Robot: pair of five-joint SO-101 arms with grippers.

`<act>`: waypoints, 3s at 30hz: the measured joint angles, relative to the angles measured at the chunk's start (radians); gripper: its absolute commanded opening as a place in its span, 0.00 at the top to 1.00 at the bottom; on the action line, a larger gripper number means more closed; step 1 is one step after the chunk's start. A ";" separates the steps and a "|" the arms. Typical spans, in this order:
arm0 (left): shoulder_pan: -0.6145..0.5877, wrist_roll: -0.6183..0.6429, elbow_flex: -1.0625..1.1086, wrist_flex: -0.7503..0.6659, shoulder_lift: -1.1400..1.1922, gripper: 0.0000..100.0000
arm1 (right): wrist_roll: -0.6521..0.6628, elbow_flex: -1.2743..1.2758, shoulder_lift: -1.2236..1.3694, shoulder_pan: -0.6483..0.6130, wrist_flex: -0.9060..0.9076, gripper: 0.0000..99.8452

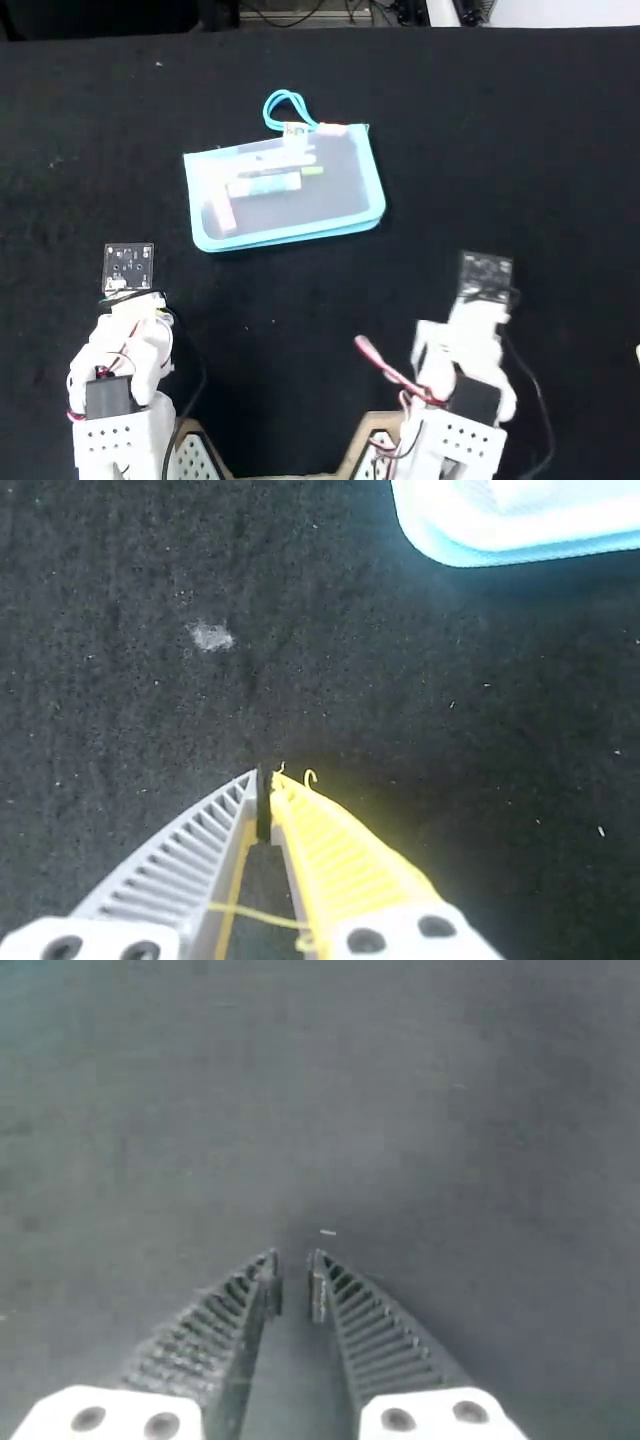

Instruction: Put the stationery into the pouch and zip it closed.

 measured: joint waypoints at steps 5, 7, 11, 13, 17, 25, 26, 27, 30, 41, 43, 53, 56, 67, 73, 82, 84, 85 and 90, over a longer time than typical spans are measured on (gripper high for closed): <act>0.000 0.000 0.000 0.000 0.000 0.97 | 0.000 0.000 0.000 -0.184 0.000 0.95; 0.000 0.000 0.000 0.000 0.000 0.97 | 0.000 0.000 0.000 -0.190 0.000 0.95; 0.000 0.000 0.002 0.000 0.000 0.97 | 0.000 0.000 0.000 -0.190 0.000 0.95; 0.000 0.000 0.002 0.000 0.000 0.97 | 0.000 0.000 0.000 -0.190 0.000 0.95; 0.000 0.000 0.002 0.000 0.000 0.97 | 0.000 0.000 0.000 -0.190 0.000 0.95; 0.000 0.000 0.002 0.000 0.000 0.97 | 0.000 0.000 0.000 -0.190 0.000 0.95; 0.000 0.000 0.002 0.000 0.000 0.97 | 0.000 0.000 0.000 -0.190 0.000 0.95; 0.000 0.000 0.002 0.000 0.000 0.97 | 0.000 0.000 0.000 -0.190 0.002 0.95; 0.000 0.000 0.002 0.000 0.000 0.97 | 0.000 0.000 0.000 -0.190 0.002 0.95; 0.000 0.000 0.002 0.000 0.000 0.97 | 0.000 0.000 0.000 -0.190 0.002 0.95; 0.000 0.000 0.002 0.000 0.000 0.97 | 0.000 0.000 0.000 -0.190 0.002 0.95; 0.000 0.000 0.002 0.000 0.000 0.97 | 0.000 0.000 0.000 -0.190 0.002 0.95; 0.000 0.000 0.002 0.000 0.000 0.97 | 0.000 0.000 0.000 -0.190 0.002 0.95; 0.000 0.000 0.002 0.000 0.000 0.97 | 0.000 0.000 0.000 -0.190 0.002 0.95; 0.000 0.000 0.002 0.000 0.000 0.97 | 0.000 0.000 0.000 -0.190 0.002 0.95; 0.000 0.000 0.002 0.000 0.000 0.97 | 0.000 0.000 0.000 -0.190 0.002 0.95; 0.000 0.000 0.002 0.000 0.000 0.97 | 0.000 0.000 0.000 -0.190 0.002 0.95; 0.000 0.000 0.002 0.000 0.000 0.97 | 0.000 0.000 0.000 -0.190 0.002 0.95; 0.000 0.000 0.002 0.000 0.000 0.97 | 0.000 0.000 0.000 -0.190 0.002 0.95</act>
